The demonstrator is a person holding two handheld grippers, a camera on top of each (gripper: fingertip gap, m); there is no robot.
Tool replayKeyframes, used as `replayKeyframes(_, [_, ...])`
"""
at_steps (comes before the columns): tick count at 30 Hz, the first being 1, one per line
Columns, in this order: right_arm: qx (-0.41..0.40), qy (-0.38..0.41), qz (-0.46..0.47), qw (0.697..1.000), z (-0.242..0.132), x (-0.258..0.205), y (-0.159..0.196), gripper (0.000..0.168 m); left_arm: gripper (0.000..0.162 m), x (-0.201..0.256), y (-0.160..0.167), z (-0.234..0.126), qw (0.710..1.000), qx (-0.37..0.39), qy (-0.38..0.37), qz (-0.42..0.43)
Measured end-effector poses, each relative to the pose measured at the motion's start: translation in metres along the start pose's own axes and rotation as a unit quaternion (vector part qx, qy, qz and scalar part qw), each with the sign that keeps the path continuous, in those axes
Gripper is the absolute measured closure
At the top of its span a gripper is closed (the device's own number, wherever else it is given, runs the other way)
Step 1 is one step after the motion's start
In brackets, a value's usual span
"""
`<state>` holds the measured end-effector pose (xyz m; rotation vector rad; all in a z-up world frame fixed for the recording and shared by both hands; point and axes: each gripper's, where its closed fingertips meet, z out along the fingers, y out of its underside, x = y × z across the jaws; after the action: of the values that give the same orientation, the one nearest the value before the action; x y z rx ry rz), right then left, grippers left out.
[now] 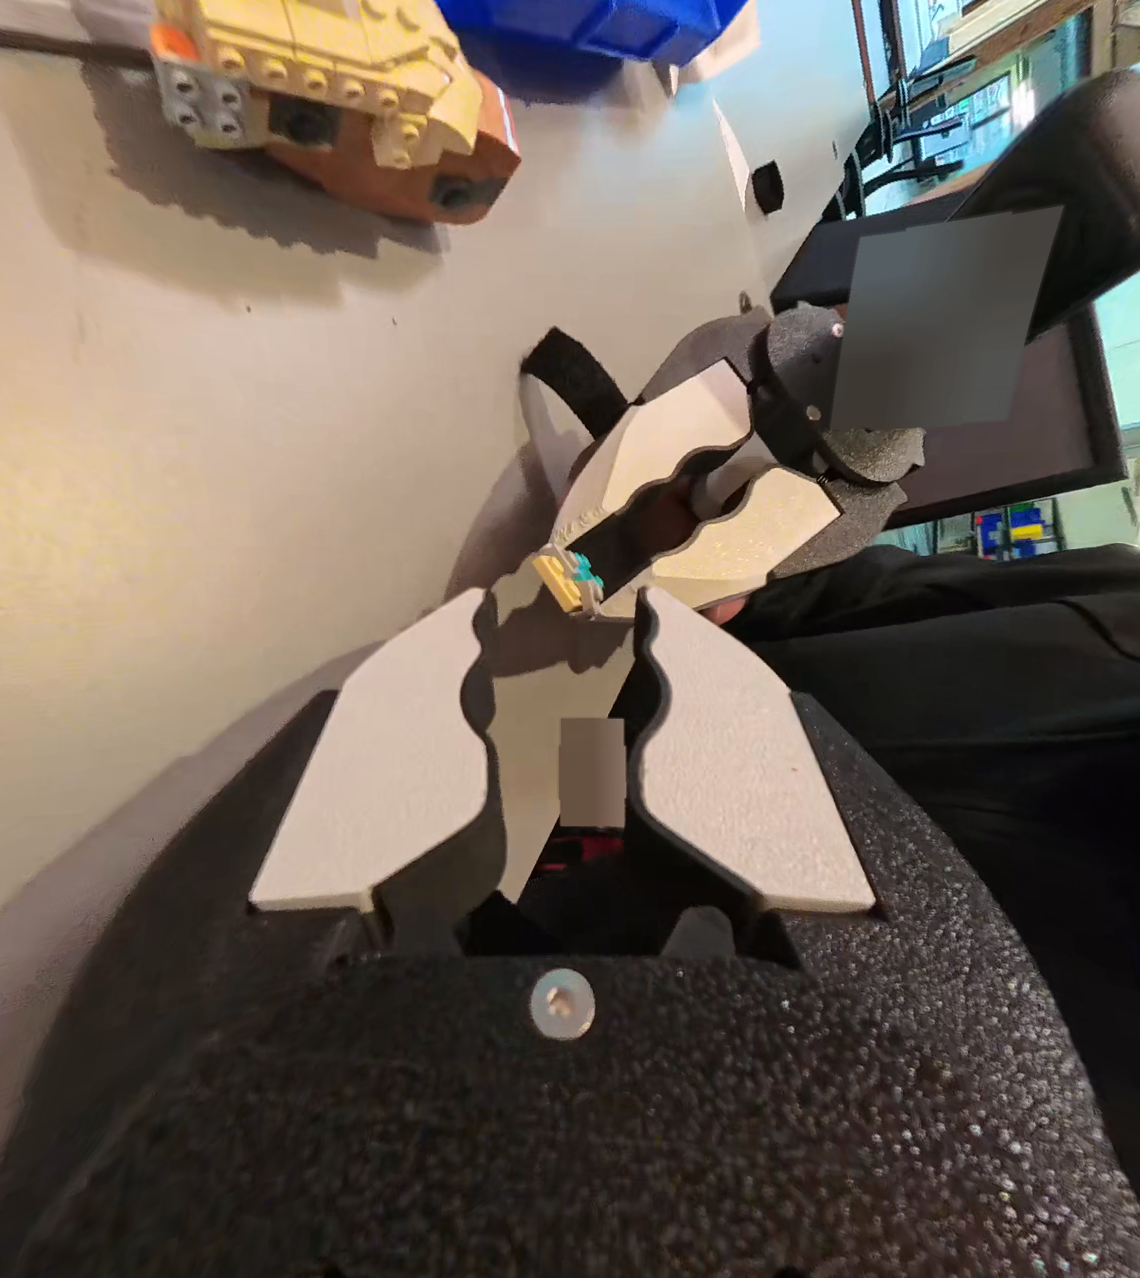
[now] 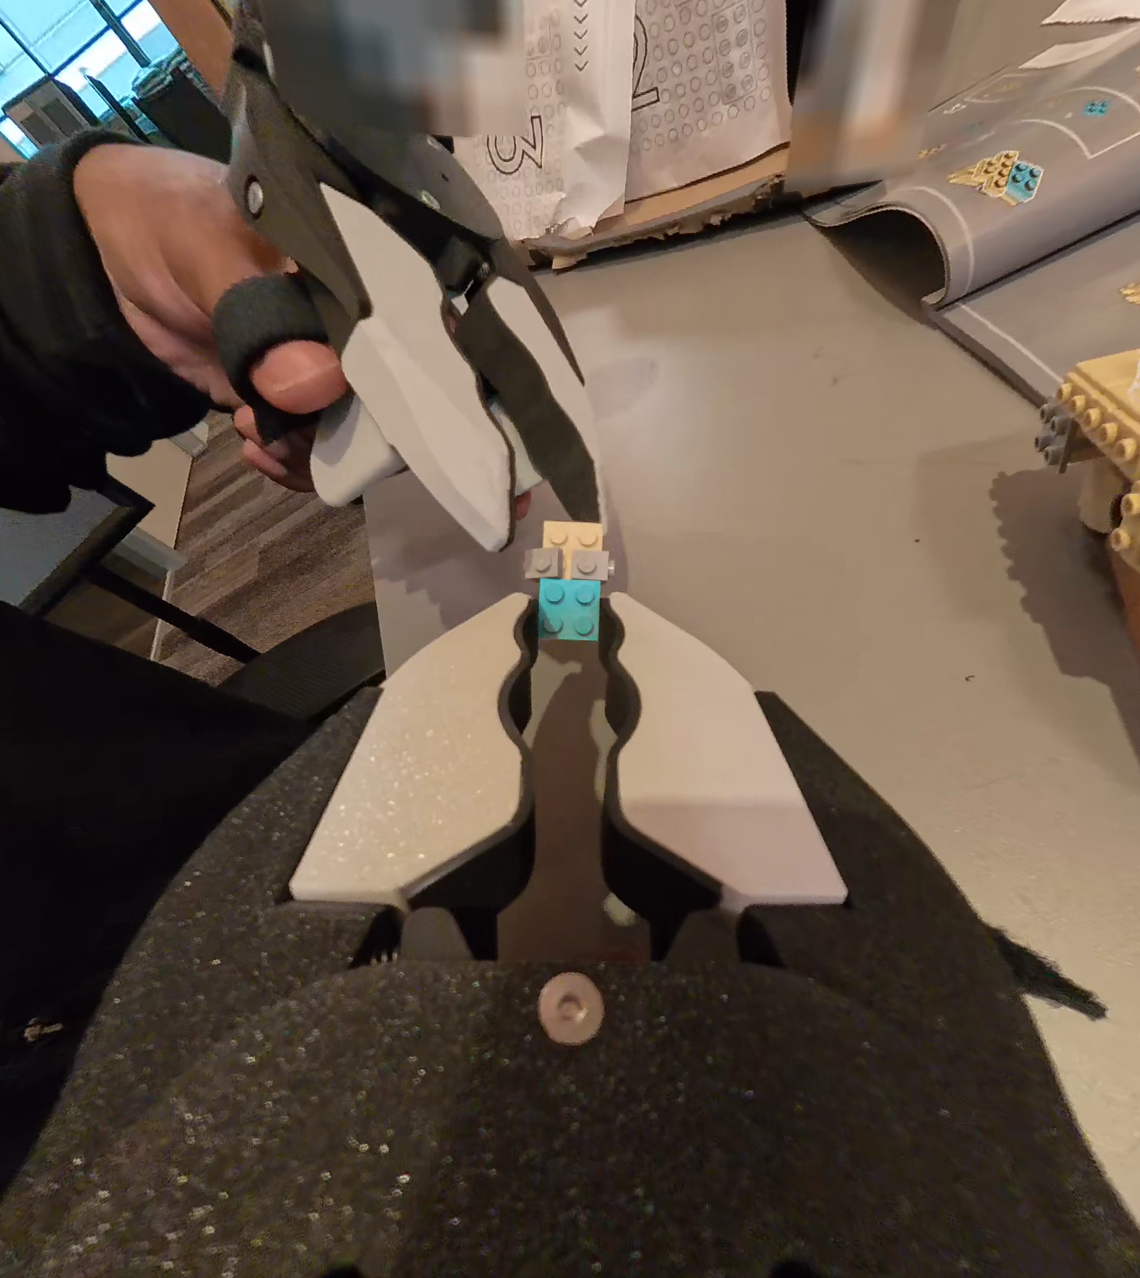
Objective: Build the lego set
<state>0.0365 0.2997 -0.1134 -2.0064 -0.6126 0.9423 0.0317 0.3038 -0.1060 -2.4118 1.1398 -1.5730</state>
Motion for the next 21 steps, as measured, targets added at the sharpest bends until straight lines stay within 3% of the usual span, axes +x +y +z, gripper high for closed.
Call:
replayKeyframes(11, [-0.008, 0.007, -0.014, 1.0, 0.0019, -0.0006, 0.0016, 0.152, 0.126, -0.0056, 0.0056, 0.0022, 0.999, -0.028, -0.002, -0.015])
replayKeyframes(18, [-0.018, 0.026, -0.038, 0.999, 0.0042, -0.0014, 0.0038, 0.152, 0.148, -0.0032, 0.0042, 0.0034, 1.0, -0.019, 0.013, -0.017])
replayKeyframes(21, [-0.023, 0.036, -0.051, 0.998, 0.0053, -0.0018, 0.0054, 0.152, 0.15, -0.0035, 0.0047, 0.0033, 1.0, -0.011, 0.014, -0.016])
